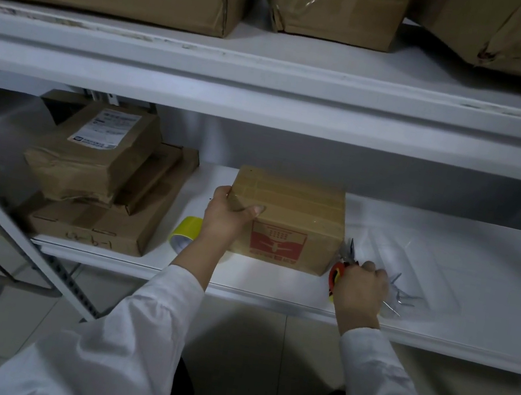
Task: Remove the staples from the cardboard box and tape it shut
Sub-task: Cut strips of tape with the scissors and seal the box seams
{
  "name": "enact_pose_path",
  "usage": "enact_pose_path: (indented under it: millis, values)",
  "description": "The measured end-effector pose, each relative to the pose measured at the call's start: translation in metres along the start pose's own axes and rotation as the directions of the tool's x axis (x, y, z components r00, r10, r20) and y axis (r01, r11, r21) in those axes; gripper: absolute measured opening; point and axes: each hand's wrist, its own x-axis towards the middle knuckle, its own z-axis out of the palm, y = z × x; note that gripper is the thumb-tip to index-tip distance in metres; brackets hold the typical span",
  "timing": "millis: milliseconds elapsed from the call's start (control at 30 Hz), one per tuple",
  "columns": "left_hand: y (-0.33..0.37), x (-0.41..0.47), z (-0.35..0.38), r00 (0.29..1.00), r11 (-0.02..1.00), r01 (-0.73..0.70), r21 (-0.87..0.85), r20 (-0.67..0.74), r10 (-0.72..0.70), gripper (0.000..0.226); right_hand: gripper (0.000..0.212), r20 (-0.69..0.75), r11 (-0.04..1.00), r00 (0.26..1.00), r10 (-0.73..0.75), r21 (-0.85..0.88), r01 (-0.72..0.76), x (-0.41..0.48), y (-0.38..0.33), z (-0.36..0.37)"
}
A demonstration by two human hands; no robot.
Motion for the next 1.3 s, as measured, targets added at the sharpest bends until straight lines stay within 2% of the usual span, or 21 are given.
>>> enact_pose_path:
  millis: [67, 100, 133, 167, 200, 233, 267, 300, 367, 433, 533, 567, 667, 733, 800, 867, 967, 1033, 1167, 1233, 1300]
  values:
    - [0.001, -0.001, 0.000, 1.000, 1.000, 0.001, -0.002, 0.005, -0.001, 0.068, 0.028, 0.008, 0.999, 1.000, 0.023, 0.040, -0.024, 0.002, 0.003, -0.003]
    - [0.001, -0.001, 0.000, 1.000, 1.000, 0.004, -0.001, 0.005, -0.004, 0.068, 0.027, -0.022, 0.992, 0.998, 0.053, 0.115, -0.051, 0.004, 0.003, -0.007]
    - [0.001, -0.002, 0.000, 1.000, 1.000, 0.008, -0.002, 0.004, -0.008, 0.069, 0.029, -0.058, 0.968, 0.994, 0.095, 0.238, -0.078, 0.005, 0.002, -0.014]
    - [0.001, -0.003, 0.000, 1.000, 1.000, 0.010, -0.003, 0.005, -0.010, 0.069, 0.032, -0.054, 0.901, 0.990, 0.133, 0.423, -0.098, 0.004, -0.001, -0.026]
    - [0.001, -0.004, -0.001, 1.000, 1.000, 0.012, -0.008, 0.008, -0.012, 0.070, 0.040, -0.003, 0.761, 0.988, 0.155, 0.638, -0.117, 0.002, -0.004, -0.042]
    - [0.000, -0.005, -0.002, 1.000, 1.000, 0.016, -0.015, 0.013, -0.016, 0.069, 0.046, 0.118, 0.549, 0.985, 0.124, 0.819, -0.167, 0.000, -0.010, -0.058]
    - [0.000, -0.007, -0.003, 1.000, 1.000, 0.018, -0.024, 0.018, -0.018, 0.069, 0.047, 0.258, 0.336, 0.966, 0.026, 0.908, -0.251, -0.003, -0.015, -0.073]
    - [-0.002, -0.008, -0.004, 1.000, 0.999, 0.019, -0.029, 0.021, -0.018, 0.068, 0.045, 0.343, 0.245, 0.935, -0.091, 0.918, -0.313, -0.005, -0.018, -0.082]
    - [-0.003, -0.014, -0.007, 1.000, 0.999, 0.012, -0.030, 0.020, -0.011, 0.063, 0.036, 0.335, 0.236, 0.913, -0.235, 0.930, -0.281, -0.009, -0.021, -0.086]
    - [-0.005, -0.020, -0.010, 1.000, 0.995, -0.009, -0.096, 0.025, 0.011, 0.048, 0.021, 0.218, 0.170, 0.956, -0.196, 0.968, -0.186, -0.011, -0.018, -0.078]
    - [-0.003, -0.032, -0.016, 0.997, 0.958, -0.054, -0.281, 0.035, 0.066, 0.029, 0.035, 0.097, -0.082, 0.982, -0.164, 0.990, -0.112, -0.022, -0.010, -0.072]
    - [-0.003, -0.035, -0.018, 0.996, 0.944, -0.064, -0.323, 0.038, 0.080, 0.027, 0.039, 0.075, -0.114, 0.984, -0.163, 0.989, -0.094, -0.025, -0.008, -0.073]
    - [-0.005, -0.043, -0.025, 0.988, 0.903, -0.092, -0.419, 0.074, 0.135, 0.027, 0.046, 0.080, -0.163, 0.984, -0.159, 0.981, -0.107, -0.032, -0.002, -0.076]
    - [-0.007, -0.047, -0.030, 0.981, 0.898, -0.098, -0.429, 0.109, 0.159, 0.040, 0.051, 0.073, -0.194, 0.989, -0.130, 0.976, -0.097, -0.034, 0.002, -0.078]
    - [-0.007, -0.051, -0.034, 0.979, 0.926, -0.067, -0.371, 0.154, 0.133, 0.062, 0.050, 0.041, -0.163, 0.995, -0.093, 0.985, -0.056, -0.036, 0.004, -0.081]
    - [-0.002, -0.057, -0.035, 0.982, 0.936, -0.009, -0.351, 0.173, 0.074, 0.071, 0.047, 0.021, -0.100, 0.994, -0.106, 0.994, -0.031, -0.038, 0.005, -0.082]
    - [0.010, -0.063, -0.034, 0.994, 0.919, 0.063, -0.388, 0.109, -0.022, 0.052, 0.031, 0.035, -0.070, 0.990, -0.134, 0.997, -0.045, -0.042, 0.006, -0.082]
    - [0.016, -0.064, -0.032, 0.995, 0.942, 0.084, -0.324, 0.073, -0.064, 0.046, 0.004, 0.039, -0.099, 0.995, -0.096, 0.994, -0.048, -0.051, 0.002, -0.087]
    - [0.022, -0.066, -0.026, 0.997, 0.941, 0.072, -0.331, -0.008, -0.079, 0.042, 0.034, 0.122, -0.207, 0.992, -0.002, 0.971, -0.120, -0.058, -0.005, -0.092]
    - [0.021, -0.070, -0.025, 0.998, 0.941, 0.050, -0.334, -0.025, -0.062, 0.037, 0.045, 0.157, -0.208, 0.987, 0.020, 0.967, -0.149, -0.058, -0.007, -0.092]
    - [0.017, -0.074, -0.026, 1.000, 0.929, 0.010, -0.371, -0.021, -0.019, 0.032, 0.046, 0.145, -0.190, 0.989, 0.010, 0.972, -0.141, -0.057, -0.009, -0.090]
